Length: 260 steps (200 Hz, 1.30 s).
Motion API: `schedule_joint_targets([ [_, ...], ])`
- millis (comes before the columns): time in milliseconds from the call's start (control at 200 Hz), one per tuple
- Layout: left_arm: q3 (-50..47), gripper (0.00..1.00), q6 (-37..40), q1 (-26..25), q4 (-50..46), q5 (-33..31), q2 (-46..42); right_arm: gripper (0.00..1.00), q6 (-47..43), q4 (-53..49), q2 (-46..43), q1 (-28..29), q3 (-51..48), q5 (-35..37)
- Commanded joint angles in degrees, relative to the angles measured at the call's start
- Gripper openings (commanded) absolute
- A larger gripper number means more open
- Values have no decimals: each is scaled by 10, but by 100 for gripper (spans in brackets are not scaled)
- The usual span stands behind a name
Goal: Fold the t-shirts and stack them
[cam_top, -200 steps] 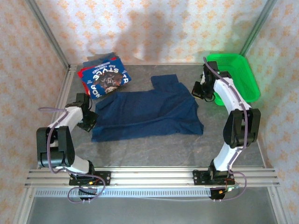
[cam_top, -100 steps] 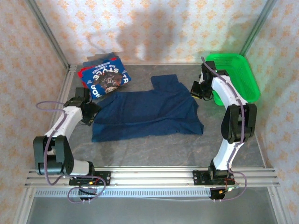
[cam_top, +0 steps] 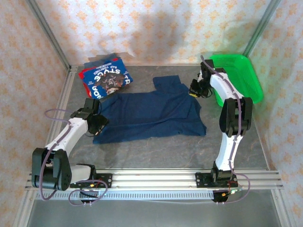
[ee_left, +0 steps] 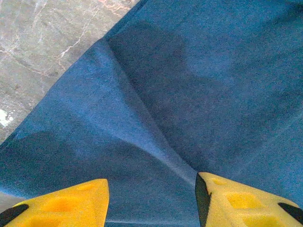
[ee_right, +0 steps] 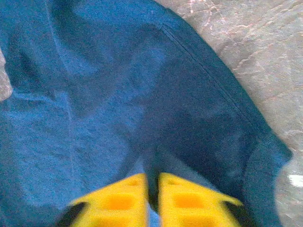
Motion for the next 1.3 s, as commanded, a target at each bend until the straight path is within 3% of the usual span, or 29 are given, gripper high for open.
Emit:
schedule_joint_targets([
  [0, -10, 51, -11, -1, 12, -8, 15, 36, 27, 15, 11, 2, 34, -6],
  [90, -16, 51, -15, 0, 33, -12, 42, 57, 26, 16, -34, 1, 3, 17],
  [145, -21, 49, -18, 6, 47, -10, 59, 64, 28, 3, -71, -4, -31, 39],
  [265, -22, 45, -16, 15, 67, -9, 88, 67, 70, -34, -174, -28, -146, 70],
  [410, -29, 40, -13, 16, 81, -10, 110, 65, 122, -8, -297, -40, -333, 57],
  [585, -33, 37, -4, 18, 87, -12, 129, 57, 177, 53, -333, -40, -474, 35],
  [841, -39, 35, 11, 29, 90, -16, 147, 48, 181, 111, -286, -40, -505, 57],
  [916, -44, 35, 12, 34, 93, -16, 149, 39, 185, 131, -265, -40, -505, 77],
  [1061, -49, 34, 23, 47, 86, -21, 158, 7, 194, 113, -255, -40, -470, 141],
  [1196, -43, 34, 34, 55, 64, -34, 159, 0, 193, 27, -304, -41, -449, 244],
  [1296, -42, 33, 40, 57, 57, -33, 160, 0, 210, -3, -343, -43, -459, 258],
])
